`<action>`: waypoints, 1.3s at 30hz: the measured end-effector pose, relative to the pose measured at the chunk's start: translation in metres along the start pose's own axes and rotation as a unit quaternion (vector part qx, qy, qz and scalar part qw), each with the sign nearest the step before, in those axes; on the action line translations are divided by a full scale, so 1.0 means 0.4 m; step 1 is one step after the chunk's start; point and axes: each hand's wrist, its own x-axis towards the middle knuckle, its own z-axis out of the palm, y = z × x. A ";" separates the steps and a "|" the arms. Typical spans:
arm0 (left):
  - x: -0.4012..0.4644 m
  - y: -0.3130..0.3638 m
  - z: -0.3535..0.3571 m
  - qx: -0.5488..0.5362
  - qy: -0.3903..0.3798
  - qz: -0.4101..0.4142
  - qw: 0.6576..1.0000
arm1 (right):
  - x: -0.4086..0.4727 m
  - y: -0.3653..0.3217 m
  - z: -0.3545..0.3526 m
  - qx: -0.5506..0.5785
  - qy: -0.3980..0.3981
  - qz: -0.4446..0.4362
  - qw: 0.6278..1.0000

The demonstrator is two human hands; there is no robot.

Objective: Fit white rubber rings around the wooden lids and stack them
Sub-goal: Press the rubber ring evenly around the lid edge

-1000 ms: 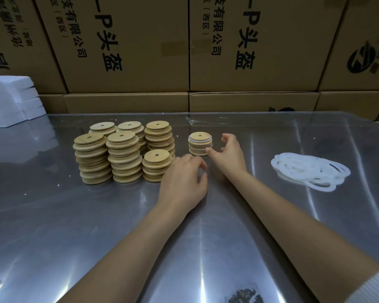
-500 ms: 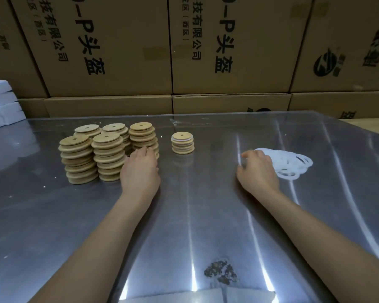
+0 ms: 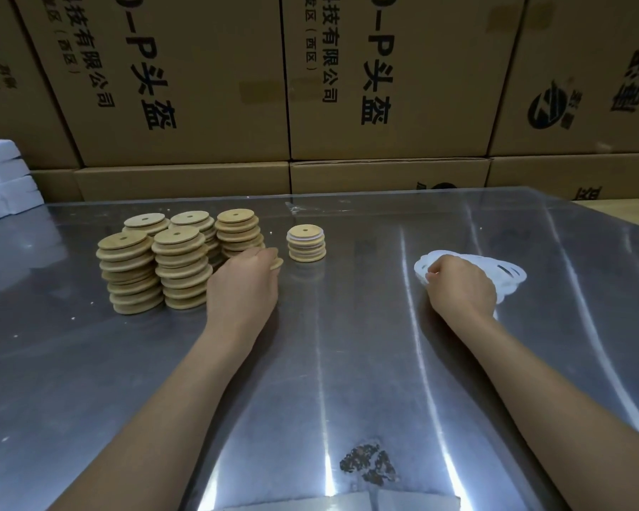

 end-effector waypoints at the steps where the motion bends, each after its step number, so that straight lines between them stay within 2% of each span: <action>1: -0.001 0.008 -0.003 -0.026 0.018 0.020 0.999 | 0.000 -0.001 -0.002 0.012 -0.002 -0.001 1.000; 5: -0.013 0.050 -0.007 -0.096 0.033 0.139 0.985 | -0.007 -0.014 -0.017 0.123 0.041 -0.037 0.991; 9: -0.032 0.089 0.017 -0.104 -0.056 0.210 0.971 | -0.016 -0.039 -0.028 0.294 0.099 -0.079 0.947; 11: -0.040 0.105 0.033 -0.098 -0.098 0.223 0.965 | -0.021 -0.051 -0.030 0.348 0.089 -0.086 0.929; 14: -0.045 0.113 0.052 -0.112 -0.114 0.239 0.958 | -0.031 -0.066 -0.031 0.453 0.026 -0.064 0.889; 21: -0.040 0.096 0.076 -0.190 -0.166 0.203 0.946 | -0.046 -0.073 -0.024 0.562 -0.123 0.000 0.818; 24: -0.036 0.089 0.065 -0.272 -0.103 0.119 0.949 | -0.049 -0.078 -0.024 0.600 -0.181 0.001 0.779; 27: -0.031 0.069 0.058 -0.287 -0.044 0.012 0.957 | -0.055 -0.085 -0.023 0.629 -0.252 -0.019 0.735; 29: -0.028 0.058 0.058 -0.280 -0.064 -0.053 0.957 | -0.064 -0.091 -0.012 0.604 -0.268 -0.042 0.749; 32: -0.028 0.053 0.066 -0.262 -0.137 -0.101 0.950 | -0.073 -0.096 0.016 0.495 -0.203 -0.086 0.840; 35: -0.031 0.060 0.071 -0.232 -0.193 -0.064 0.951 | -0.072 -0.095 0.036 0.413 -0.145 -0.115 0.892; 39: -0.034 0.074 0.062 -0.171 -0.219 -0.042 0.960 | -0.077 -0.096 0.045 0.350 -0.119 -0.136 0.919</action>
